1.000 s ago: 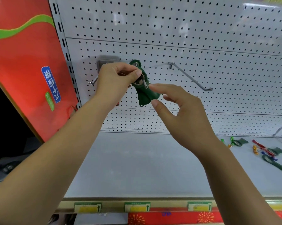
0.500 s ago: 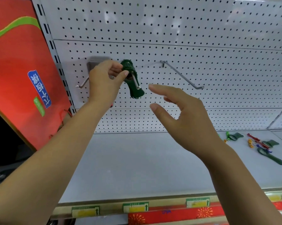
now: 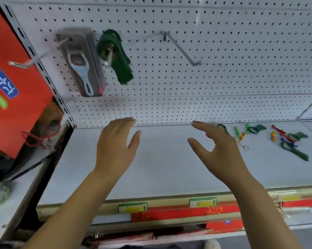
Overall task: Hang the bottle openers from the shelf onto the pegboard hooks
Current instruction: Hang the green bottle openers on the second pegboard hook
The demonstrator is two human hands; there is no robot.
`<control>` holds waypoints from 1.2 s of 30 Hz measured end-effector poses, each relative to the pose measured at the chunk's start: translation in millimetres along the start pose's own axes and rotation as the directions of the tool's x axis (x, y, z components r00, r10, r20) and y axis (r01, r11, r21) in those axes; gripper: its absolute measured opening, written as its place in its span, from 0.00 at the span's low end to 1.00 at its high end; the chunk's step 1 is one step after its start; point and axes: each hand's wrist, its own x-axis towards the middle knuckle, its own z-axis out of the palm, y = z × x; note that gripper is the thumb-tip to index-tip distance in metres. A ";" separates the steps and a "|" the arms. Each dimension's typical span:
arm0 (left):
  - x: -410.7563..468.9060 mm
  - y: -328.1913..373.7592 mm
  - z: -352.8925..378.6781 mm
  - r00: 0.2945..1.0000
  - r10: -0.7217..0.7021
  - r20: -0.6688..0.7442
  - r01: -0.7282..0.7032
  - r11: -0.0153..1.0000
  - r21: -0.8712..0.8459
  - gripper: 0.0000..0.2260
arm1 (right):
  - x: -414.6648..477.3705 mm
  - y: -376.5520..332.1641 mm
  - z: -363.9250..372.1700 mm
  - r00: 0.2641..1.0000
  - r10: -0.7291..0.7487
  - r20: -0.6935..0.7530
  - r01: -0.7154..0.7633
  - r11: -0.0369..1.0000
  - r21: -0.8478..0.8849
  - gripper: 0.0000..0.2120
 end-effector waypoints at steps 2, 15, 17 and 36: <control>-15.0 25.1 20.1 0.997 -0.012 0.078 0.014 1.000 -0.025 0.16 | -5.0 32.3 -8.0 0.998 0.048 0.041 -0.046 0.998 -0.053 0.21; -28.9 188.9 188.4 0.903 0.061 0.426 -0.044 0.998 -0.049 0.19 | -34.2 295.1 -128.3 0.901 0.433 -0.024 -0.422 0.861 -0.285 0.20; -27.8 211.7 215.2 0.893 0.063 0.445 -0.037 0.997 -0.067 0.19 | -36.1 325.2 -148.3 0.867 0.496 -0.045 -0.487 0.825 -0.285 0.19; 51.8 251.4 361.8 0.732 -0.082 0.677 -0.024 0.989 0.146 0.21 | 13.4 439.5 -187.0 0.866 0.492 -0.091 -0.497 0.824 -0.273 0.14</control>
